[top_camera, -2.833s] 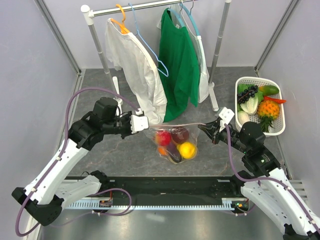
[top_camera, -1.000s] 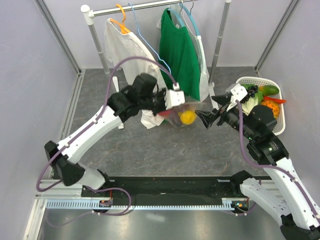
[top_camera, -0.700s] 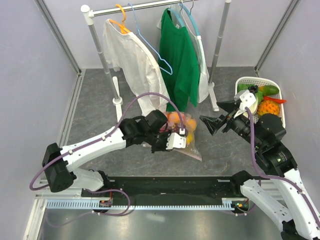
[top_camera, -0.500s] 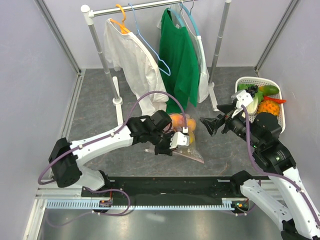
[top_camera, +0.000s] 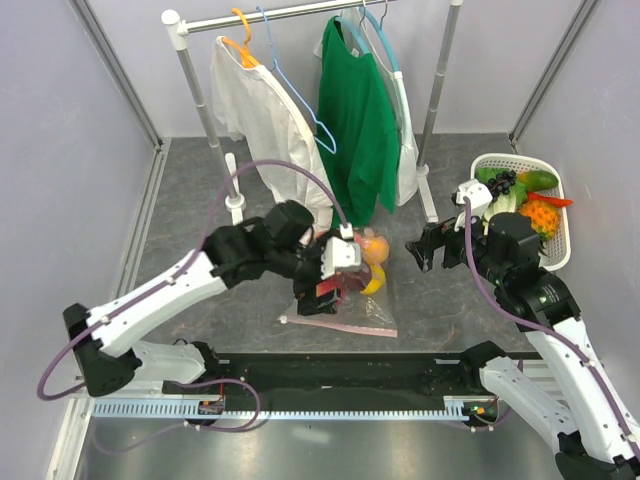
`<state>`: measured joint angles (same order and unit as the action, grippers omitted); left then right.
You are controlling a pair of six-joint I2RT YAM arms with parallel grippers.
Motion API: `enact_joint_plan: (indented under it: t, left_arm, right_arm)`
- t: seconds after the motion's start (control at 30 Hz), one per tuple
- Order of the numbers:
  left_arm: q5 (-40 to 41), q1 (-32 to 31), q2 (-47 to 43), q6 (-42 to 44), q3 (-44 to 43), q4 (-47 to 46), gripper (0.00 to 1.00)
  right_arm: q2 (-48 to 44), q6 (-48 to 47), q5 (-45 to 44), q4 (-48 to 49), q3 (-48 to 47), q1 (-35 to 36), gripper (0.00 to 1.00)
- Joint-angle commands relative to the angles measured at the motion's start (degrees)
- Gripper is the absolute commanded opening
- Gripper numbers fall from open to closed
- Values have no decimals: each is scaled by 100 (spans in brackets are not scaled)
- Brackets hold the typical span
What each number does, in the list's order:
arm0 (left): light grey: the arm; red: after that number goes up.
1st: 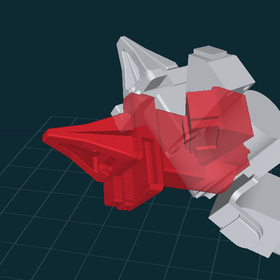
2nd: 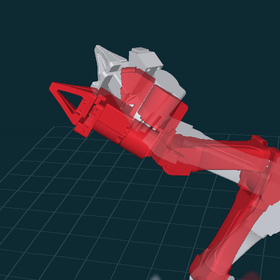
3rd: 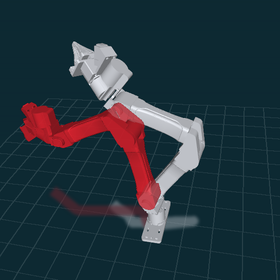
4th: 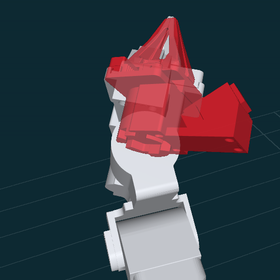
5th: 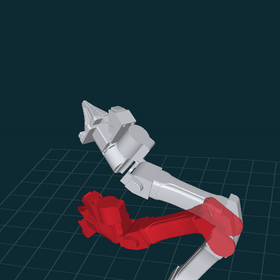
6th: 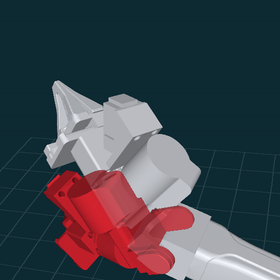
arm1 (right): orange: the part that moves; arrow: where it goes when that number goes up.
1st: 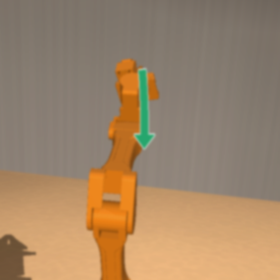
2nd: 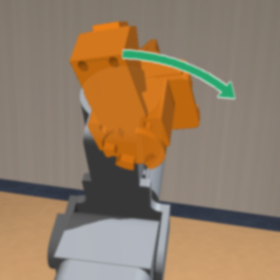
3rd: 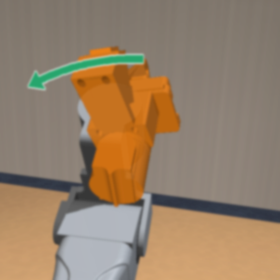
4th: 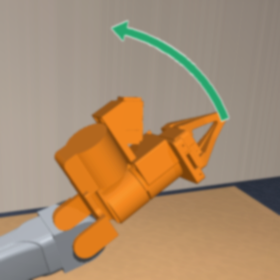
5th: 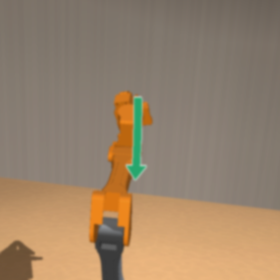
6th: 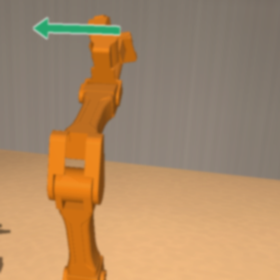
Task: Place the food in the zip-top bag and seal the zipper
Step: Place the zipper food storage bag at the center of the board, then reset both arms
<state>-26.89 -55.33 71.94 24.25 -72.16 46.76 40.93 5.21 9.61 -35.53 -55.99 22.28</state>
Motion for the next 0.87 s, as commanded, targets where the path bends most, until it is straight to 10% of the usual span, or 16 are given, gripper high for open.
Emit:
enact_joint_plan:
  t: [0.0, 0.33, 0.83]
  left_arm:
    - [290, 609, -513, -587, -825, 658, 100]
    - [1326, 3492, -1708, -1528, -871, 1010, 100]
    - [2821, 4153, -2694, -1493, 589, 834, 100]
  right_arm:
    - [64, 129, 6, -147, -299, -171, 98]
    - [293, -214, -704, -402, -422, -312, 98]
    - [-128, -758, -1383, -411, 44, -312, 98]
